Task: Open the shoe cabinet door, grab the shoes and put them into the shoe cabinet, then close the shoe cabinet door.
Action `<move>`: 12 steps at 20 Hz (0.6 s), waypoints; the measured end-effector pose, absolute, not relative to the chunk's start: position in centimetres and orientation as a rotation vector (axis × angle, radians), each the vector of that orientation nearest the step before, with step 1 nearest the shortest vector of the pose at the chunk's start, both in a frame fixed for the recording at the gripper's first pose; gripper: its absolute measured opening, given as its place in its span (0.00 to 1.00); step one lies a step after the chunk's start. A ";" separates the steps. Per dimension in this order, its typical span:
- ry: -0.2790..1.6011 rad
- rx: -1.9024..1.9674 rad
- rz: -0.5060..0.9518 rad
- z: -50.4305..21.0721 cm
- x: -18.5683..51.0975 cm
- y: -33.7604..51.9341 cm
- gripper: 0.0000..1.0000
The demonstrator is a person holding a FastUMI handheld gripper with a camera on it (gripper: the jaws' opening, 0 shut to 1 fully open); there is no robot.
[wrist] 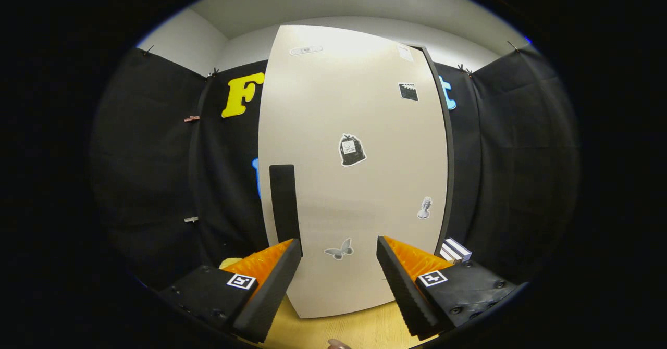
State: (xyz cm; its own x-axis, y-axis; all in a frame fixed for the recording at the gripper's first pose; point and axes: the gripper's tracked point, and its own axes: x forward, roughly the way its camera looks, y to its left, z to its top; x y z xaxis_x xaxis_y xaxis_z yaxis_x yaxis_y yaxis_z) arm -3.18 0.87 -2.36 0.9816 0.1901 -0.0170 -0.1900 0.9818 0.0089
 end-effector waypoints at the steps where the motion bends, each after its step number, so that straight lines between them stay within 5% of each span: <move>1: 0.015 0.005 0.185 -2.3 -3.0 0.9 0.97; 12: 0.000 -0.032 0.141 -2.4 -2.1 1.0 0.97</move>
